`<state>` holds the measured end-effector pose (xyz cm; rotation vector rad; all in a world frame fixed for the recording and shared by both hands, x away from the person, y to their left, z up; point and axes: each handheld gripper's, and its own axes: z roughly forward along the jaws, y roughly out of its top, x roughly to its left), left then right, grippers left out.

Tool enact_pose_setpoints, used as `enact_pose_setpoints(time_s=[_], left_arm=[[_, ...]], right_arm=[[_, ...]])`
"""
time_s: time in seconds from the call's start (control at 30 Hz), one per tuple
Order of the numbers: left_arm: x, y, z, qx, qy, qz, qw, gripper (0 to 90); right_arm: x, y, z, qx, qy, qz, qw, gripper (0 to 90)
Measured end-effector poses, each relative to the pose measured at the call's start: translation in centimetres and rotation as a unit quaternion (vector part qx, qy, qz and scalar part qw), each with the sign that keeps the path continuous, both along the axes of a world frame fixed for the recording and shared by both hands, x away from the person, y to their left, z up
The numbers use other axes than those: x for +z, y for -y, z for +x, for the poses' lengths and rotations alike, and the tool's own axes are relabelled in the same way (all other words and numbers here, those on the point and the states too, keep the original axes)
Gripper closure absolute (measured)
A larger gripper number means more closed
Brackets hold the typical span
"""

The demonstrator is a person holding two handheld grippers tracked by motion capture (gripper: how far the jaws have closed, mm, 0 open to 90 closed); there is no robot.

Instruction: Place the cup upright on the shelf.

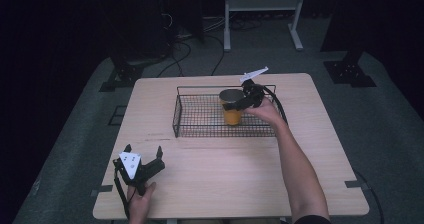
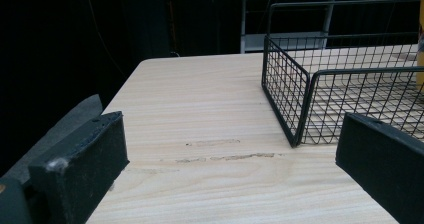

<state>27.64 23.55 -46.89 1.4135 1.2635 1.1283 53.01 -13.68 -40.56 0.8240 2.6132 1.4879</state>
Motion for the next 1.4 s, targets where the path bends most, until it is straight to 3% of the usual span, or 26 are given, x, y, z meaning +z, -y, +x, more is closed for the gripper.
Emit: enact_pose_setpoints(time_s=[0.33,0.67,1.4], left_arm=[[0.0,0.0,0.0,0.0,0.0,0.0,1.0,0.0],[0.0,0.0,0.0,-0.001,0.0,0.0,1.0,0.0],[0.0,0.0,0.0,-0.001,0.0,0.001,1.0,0.0]], right_arm=[[-0.8,0.0,0.1,-0.009,0.0,-0.014,0.9999,10.5],[-1.2,-0.2,0.2,-0.007,0.005,-0.007,0.9999,10.4],[-1.0,-0.2,-0.4,-0.004,0.008,-0.032,0.9994,10.2]])
